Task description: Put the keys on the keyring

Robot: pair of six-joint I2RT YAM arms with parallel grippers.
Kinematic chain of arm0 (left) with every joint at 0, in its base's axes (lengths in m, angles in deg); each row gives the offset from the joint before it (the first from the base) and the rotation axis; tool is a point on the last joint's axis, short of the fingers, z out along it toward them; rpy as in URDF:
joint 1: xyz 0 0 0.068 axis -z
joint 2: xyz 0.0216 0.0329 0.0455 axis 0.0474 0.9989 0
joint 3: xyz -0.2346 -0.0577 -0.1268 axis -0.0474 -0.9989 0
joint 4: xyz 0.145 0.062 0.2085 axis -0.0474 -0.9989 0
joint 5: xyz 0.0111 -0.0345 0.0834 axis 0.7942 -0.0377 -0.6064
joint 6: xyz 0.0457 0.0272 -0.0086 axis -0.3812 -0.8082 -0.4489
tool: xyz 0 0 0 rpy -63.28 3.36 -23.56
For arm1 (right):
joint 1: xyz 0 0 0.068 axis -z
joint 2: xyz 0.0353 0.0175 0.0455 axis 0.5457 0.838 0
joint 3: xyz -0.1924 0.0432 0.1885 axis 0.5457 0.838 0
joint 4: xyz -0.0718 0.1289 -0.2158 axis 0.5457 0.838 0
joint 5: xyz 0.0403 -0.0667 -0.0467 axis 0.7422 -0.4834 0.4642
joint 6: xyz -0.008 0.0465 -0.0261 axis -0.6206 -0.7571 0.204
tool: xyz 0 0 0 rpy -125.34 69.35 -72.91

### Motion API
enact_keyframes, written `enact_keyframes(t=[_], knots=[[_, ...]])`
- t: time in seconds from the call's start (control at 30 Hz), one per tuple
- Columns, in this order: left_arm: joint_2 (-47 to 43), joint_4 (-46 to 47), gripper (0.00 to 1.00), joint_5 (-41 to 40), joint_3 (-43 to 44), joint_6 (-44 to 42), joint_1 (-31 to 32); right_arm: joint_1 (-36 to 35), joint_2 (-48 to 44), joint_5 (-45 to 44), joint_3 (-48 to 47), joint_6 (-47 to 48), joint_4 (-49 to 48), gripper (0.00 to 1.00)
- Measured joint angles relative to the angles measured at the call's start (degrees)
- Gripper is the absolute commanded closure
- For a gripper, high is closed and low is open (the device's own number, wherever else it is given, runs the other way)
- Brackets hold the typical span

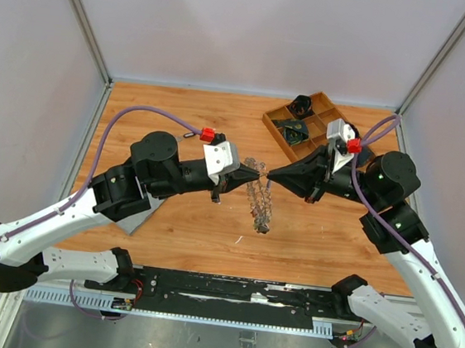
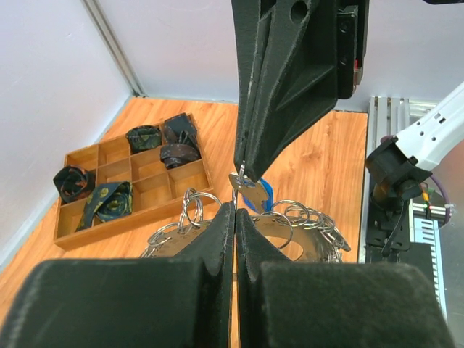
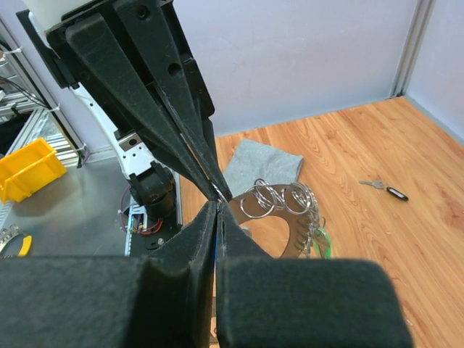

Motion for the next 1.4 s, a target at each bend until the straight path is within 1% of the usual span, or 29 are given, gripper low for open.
enact_keyframes(t=[0.27, 0.83, 0.97, 1.4], knots=[[0.0, 0.0, 0.99, -0.2, 0.0, 0.0, 0.0, -1.1, 0.5, -1.5, 0.0, -0.8, -0.9, 0.99], [0.2, -0.6, 1.0, -0.4, 0.1, 0.0, 0.0, -1.2, 1.0, -3.5, 0.0, -1.0, -1.5, 0.99], [0.2, -1.1, 1.0, -0.8, 0.1, 0.0, 0.0, -2.2, 1.0, -4.7, 0.0, -0.7, -0.4, 1.0], [0.2, -1.3, 1.0, -0.9, 0.1, 0.0, 0.1, -2.3, 0.4, -6.4, 0.0, 0.5, 2.6, 0.99]])
